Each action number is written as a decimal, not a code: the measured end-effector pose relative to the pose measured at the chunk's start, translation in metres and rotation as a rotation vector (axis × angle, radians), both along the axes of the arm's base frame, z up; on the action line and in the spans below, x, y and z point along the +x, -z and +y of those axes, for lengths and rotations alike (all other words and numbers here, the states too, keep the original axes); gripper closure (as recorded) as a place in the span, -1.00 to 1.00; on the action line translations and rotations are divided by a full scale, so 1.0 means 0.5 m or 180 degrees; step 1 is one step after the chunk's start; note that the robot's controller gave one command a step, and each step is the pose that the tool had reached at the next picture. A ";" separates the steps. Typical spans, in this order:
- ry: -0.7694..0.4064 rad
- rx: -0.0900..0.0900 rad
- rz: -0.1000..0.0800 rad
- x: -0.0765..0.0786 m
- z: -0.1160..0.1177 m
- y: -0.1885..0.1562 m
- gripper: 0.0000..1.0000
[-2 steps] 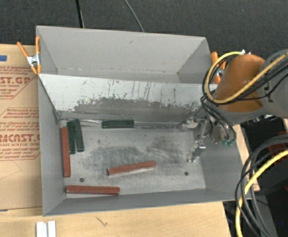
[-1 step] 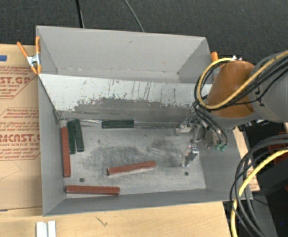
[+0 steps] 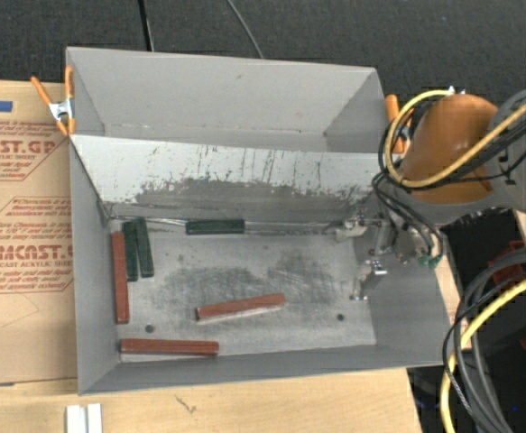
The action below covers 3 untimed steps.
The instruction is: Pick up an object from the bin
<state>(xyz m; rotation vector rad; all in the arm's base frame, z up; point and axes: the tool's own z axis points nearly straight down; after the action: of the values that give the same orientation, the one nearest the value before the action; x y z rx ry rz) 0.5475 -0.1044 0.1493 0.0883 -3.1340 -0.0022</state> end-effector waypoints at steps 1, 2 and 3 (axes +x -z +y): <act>-0.0087 -0.0008 -0.0052 0.010 0.093 0.058 -1.00; -0.0421 0.0005 -0.0052 -0.003 0.106 0.156 -1.00; -0.0049 -0.0002 -0.0039 -0.061 0.268 0.147 1.00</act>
Offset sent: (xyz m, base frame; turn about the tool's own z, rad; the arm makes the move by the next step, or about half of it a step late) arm -0.0046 0.0505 -0.0793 -0.1305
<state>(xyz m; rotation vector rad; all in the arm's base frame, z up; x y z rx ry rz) 0.5171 0.0295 0.0757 0.1129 -3.1455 -0.0005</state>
